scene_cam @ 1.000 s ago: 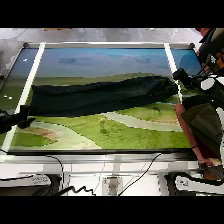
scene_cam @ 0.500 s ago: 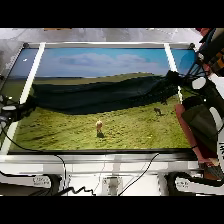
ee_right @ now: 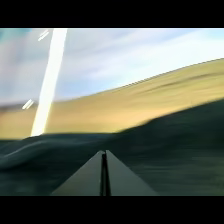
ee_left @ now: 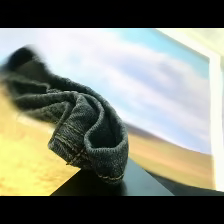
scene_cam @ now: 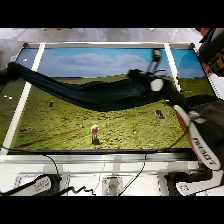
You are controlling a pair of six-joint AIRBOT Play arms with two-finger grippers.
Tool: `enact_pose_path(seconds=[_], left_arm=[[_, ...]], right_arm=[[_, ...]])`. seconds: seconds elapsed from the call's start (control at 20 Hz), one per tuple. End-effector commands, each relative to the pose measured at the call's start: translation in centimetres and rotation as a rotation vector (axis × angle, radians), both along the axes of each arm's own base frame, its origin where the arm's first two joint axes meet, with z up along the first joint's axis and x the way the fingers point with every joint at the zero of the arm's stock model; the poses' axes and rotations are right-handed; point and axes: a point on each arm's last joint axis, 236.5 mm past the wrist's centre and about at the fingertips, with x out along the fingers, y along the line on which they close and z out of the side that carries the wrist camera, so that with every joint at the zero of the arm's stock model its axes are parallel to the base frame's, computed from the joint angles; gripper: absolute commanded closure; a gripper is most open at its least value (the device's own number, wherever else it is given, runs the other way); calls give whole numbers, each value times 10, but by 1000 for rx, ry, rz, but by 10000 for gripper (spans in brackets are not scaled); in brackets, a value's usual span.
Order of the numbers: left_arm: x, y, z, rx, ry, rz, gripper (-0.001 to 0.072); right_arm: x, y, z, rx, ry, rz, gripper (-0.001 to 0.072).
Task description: Fold the clothes and pants, and hang the long-sleeved shirts on hangers.
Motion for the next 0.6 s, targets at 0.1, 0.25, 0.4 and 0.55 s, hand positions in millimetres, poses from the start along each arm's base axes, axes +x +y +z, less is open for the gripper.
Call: enact_pose_path(seconds=[0.1, 0.25, 0.4, 0.55], left_arm=[[-60, -54, 76, 97, -55, -153, 680], [-63, -58, 78, 94, -57, -163, 680], [-59, -63, 77, 60, -62, -175, 680], [-53, -60, 67, 50, -44, -173, 678]], right_arm=[[-51, 188, -28, 77, 113, 287, 686], [-109, 278, -53, 117, 218, 455, 686], [-180, 341, -75, 122, 316, 610, 686], [-229, 361, -84, 75, 356, 712, 685]])
